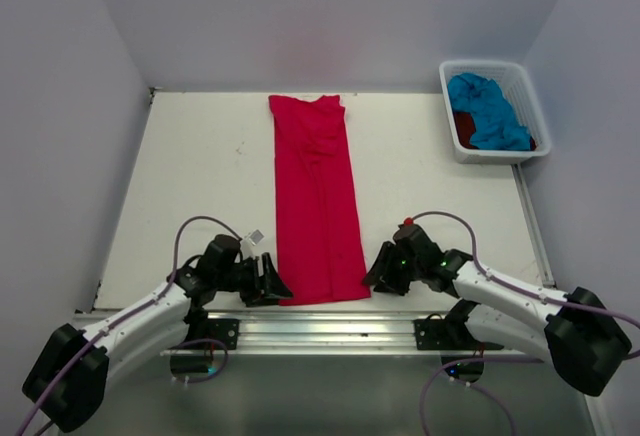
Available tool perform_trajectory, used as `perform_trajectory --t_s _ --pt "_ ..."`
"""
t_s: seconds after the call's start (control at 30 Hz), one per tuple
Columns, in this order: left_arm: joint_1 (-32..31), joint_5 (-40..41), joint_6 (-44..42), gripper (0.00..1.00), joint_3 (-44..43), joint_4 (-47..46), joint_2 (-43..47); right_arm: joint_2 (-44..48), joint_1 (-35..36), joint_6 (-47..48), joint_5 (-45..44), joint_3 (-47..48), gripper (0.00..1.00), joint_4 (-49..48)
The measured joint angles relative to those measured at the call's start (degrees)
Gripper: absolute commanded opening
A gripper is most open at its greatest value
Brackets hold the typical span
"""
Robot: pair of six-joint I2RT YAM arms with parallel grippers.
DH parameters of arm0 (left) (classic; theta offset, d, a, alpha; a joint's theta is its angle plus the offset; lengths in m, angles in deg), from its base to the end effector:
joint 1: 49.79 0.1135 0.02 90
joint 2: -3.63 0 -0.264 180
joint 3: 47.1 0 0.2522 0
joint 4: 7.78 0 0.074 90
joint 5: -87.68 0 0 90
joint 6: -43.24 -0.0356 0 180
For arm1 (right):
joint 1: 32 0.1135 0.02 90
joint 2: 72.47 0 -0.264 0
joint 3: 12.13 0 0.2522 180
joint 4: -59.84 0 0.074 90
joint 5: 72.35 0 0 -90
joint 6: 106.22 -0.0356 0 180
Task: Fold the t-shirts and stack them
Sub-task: Grab the bottom of the folded rectangular tshirt with both arms, then fold the folded rectangular tshirt in 1/3 of the way
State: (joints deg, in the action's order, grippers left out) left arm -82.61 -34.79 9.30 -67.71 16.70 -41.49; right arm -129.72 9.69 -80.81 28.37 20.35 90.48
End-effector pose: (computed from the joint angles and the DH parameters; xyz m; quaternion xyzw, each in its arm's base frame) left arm 0.1001 -0.0873 0.1174 -0.0852 0.9006 -0.4224 0.0568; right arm 0.1211 0.1167 0.1402 0.1615 0.9372 0.2903 0.1062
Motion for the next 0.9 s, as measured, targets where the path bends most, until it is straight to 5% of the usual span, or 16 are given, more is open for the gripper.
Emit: perform_trajectory --t_s 0.23,0.33,0.4,0.53,0.9 --pt "-1.14 -0.09 1.68 0.55 0.15 -3.28 -3.69 -1.55 2.29 -2.78 1.44 -0.87 0.38 -2.75" --pt "-1.73 0.13 1.90 0.44 0.22 -4.11 -4.85 -2.54 3.34 -3.69 1.70 -1.03 0.14 -3.30" --pt "-1.95 0.66 1.84 0.27 0.35 -3.78 -4.94 -2.75 3.89 -4.04 1.60 -1.38 0.00 -3.10" --pt "-2.21 2.82 1.64 0.00 0.79 -1.16 -3.48 -1.81 4.24 -4.39 0.70 -1.38 0.00 -1.88" --pt "-2.25 6.93 1.11 0.00 -2.71 4.96 -0.81 -3.21 4.44 -0.07 -1.22 5.05 0.00 4.09"
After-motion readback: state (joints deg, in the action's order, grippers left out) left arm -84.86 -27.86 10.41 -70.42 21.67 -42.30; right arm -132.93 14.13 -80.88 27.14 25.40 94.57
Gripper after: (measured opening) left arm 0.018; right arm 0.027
